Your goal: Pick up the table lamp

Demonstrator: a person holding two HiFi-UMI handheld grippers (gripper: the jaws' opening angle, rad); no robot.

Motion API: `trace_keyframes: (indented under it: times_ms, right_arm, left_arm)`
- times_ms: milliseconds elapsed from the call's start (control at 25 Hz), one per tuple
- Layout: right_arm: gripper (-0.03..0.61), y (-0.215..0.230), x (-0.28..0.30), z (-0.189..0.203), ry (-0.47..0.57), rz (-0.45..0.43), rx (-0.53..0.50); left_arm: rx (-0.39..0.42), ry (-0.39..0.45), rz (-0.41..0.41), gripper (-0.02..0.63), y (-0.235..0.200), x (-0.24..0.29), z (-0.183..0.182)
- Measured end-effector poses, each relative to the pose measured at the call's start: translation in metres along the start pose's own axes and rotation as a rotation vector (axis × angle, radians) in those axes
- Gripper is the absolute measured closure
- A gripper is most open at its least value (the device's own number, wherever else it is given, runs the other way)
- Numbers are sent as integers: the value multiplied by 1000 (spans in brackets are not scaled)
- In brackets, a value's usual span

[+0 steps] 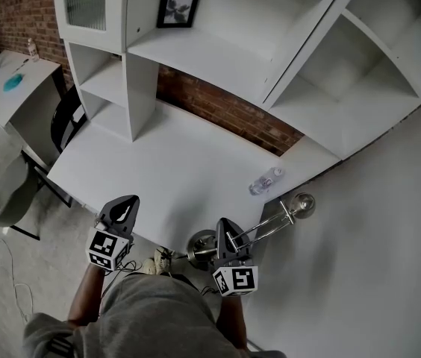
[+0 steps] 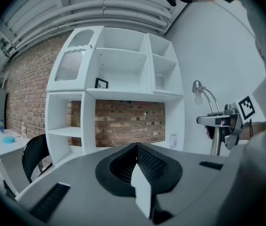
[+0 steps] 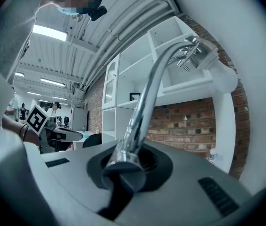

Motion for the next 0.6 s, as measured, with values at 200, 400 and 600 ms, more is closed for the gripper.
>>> trace_keyframes:
  times_ms: [200,400,600]
  right_arm:
    - [558,1,5,1,-8,-7,7]
    - [558,2,7,4,-2,-20,10]
    - [558,3,11,2,-9,-20,8]
  left_arm:
    - [-2,-5,2,611,1,1,-1]
    - [-3,-5,-9,611,-1,2,-2]
    - [-6,-5,-5,611,-1,4,-2]
Point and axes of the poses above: the fingertips, and each gripper's own axes: x forward along the fingers, y to its right, z out of its underside, the point moved 2 cm from there along -x, backward along the fingers, and after that the axes turned 10 degrees about -z, right-handed, at the moved point
